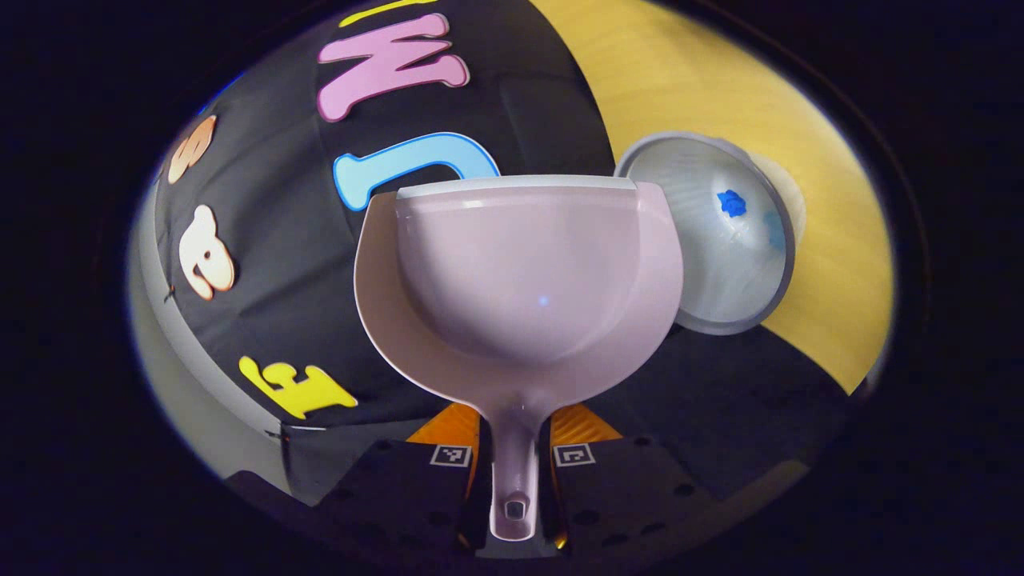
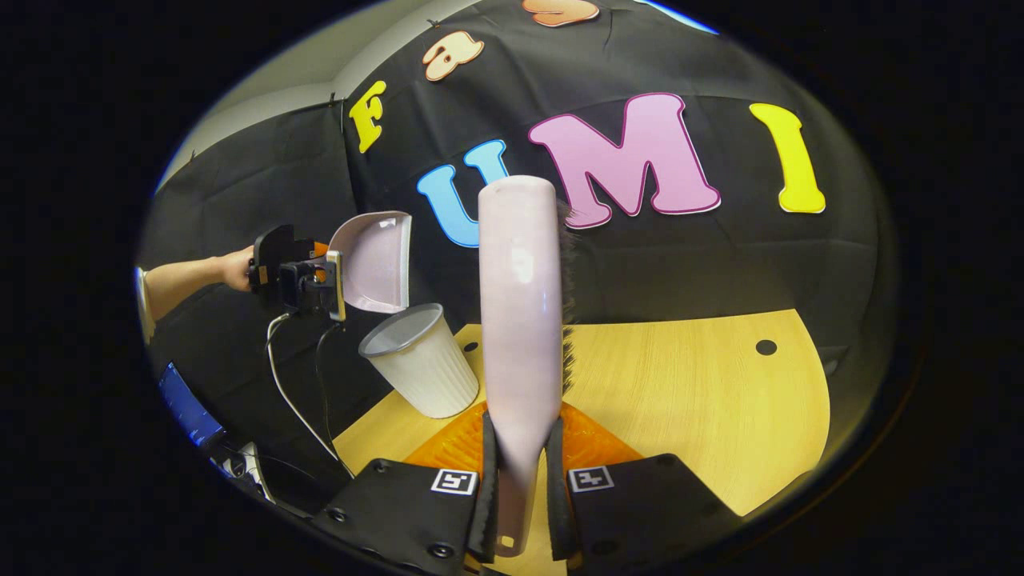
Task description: Pick up the small broom and dustpan from the desktop, sweep the trash into the dustpan with the broom, and then empty the trash into the garbage bin.
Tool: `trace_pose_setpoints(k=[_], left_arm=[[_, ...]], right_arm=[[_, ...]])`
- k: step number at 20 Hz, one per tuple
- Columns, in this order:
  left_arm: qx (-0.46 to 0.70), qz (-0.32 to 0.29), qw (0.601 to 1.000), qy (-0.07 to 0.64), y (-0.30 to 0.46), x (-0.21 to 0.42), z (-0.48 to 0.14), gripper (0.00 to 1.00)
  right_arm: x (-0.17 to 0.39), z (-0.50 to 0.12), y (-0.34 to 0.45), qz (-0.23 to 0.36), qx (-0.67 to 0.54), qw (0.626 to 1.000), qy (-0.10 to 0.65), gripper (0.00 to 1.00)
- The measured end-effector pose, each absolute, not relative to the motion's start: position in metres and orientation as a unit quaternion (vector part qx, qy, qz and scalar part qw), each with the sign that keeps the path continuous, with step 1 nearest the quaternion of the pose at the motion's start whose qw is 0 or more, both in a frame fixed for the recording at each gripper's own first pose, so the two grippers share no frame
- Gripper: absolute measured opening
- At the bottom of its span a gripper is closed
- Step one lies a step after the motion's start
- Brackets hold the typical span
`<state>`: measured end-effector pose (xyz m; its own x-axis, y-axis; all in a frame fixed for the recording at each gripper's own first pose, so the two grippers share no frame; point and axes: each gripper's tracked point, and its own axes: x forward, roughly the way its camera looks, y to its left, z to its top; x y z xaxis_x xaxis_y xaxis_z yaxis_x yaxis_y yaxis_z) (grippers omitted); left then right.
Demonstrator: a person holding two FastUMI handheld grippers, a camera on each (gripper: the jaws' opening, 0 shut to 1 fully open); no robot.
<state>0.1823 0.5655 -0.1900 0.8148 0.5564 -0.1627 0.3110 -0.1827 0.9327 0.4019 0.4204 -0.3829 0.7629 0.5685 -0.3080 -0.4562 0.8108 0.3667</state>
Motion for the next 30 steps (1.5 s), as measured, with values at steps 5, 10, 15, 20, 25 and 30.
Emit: trace_pose_setpoints(k=[5,10,15,20,25,30], left_arm=[[0.558,0.127,0.761,0.305,0.534,0.187,-0.21,0.21],[0.341,0.032,0.87,0.355,0.427,0.183,-0.277,0.21],[0.176,-0.033,0.894,0.411,0.323,0.147,-0.36,0.21],[0.053,-0.038,0.872,0.485,0.271,0.122,-0.448,0.21],[0.017,-0.007,0.816,0.578,0.268,0.098,-0.537,0.22],[-0.019,0.006,0.769,0.639,0.267,0.098,-0.582,0.22]], right_arm=[[0.397,-0.377,0.42,0.268,0.14,0.93,0.21,0.27],[0.387,-0.379,0.42,0.259,0.121,0.928,0.238,0.27],[0.382,-0.389,0.41,0.224,0.116,0.925,0.283,0.28],[0.375,-0.438,0.39,0.172,0.074,0.912,0.364,0.28],[0.355,-0.53,0.397,0.149,0.084,0.836,0.521,0.27],[0.336,-0.599,0.393,0.115,0.051,0.753,0.646,0.28]])
